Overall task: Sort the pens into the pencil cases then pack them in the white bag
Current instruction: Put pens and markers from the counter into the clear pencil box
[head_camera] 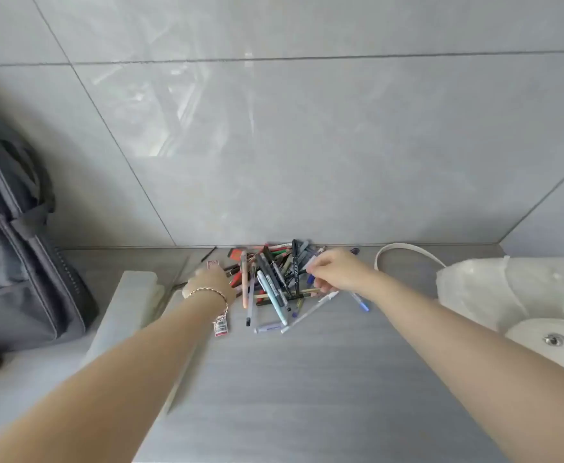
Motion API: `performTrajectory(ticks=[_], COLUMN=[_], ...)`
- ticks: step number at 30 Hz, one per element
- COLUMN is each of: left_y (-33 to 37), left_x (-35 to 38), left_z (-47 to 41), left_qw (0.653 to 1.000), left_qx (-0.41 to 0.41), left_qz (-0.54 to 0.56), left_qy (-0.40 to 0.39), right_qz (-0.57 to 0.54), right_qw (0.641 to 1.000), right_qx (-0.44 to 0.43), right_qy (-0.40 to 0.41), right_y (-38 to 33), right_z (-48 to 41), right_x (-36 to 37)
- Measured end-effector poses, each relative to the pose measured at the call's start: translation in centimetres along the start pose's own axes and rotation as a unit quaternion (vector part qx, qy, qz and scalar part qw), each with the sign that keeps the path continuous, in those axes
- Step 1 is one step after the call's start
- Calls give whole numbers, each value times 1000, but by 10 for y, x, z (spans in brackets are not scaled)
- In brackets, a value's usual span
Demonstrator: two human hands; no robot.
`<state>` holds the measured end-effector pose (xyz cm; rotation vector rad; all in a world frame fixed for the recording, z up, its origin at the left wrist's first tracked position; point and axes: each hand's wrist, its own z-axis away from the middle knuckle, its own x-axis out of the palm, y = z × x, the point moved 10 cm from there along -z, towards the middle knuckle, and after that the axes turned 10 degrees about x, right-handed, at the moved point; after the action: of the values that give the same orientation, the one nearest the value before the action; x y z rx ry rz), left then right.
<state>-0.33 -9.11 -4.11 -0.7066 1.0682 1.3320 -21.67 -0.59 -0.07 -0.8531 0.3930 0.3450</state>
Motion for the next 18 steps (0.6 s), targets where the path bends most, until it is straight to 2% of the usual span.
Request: performTrajectory(ticks=[3, 5, 7, 10, 12, 14, 16, 18], left_y=[-51, -76, -88, -97, -91, -86, -78, -70], left_x=[15, 30, 47, 51, 45, 31, 11, -7], left_z=[3, 9, 8, 7, 10, 8, 11, 15], left_qw=[994, 990, 990, 993, 997, 994, 963, 925], left_qx=[-104, -139, -118, -70, -42, -18, -4, -2], left_qz=[-15, -13, -48, -70, -19, 100, 268, 381], left_qy=[-12, -27, -66, -70, -67, -46, -25, -5], right_qz=[24, 17, 13, 14, 12, 1, -22, -54], right_qw=[1000, 1000, 1000, 999, 999, 1000, 1000, 998], right_qx=[2, 9, 19, 36, 37, 25, 6, -6], right_qy=[15, 12, 13, 5, 12, 16, 18, -3], right_y=[1, 6, 10, 10, 7, -2, -17, -37], right_z=[-13, -20, -28, -37, -36, -35, -27, -15], right_x=[13, 27, 43, 70, 80, 90, 98, 112])
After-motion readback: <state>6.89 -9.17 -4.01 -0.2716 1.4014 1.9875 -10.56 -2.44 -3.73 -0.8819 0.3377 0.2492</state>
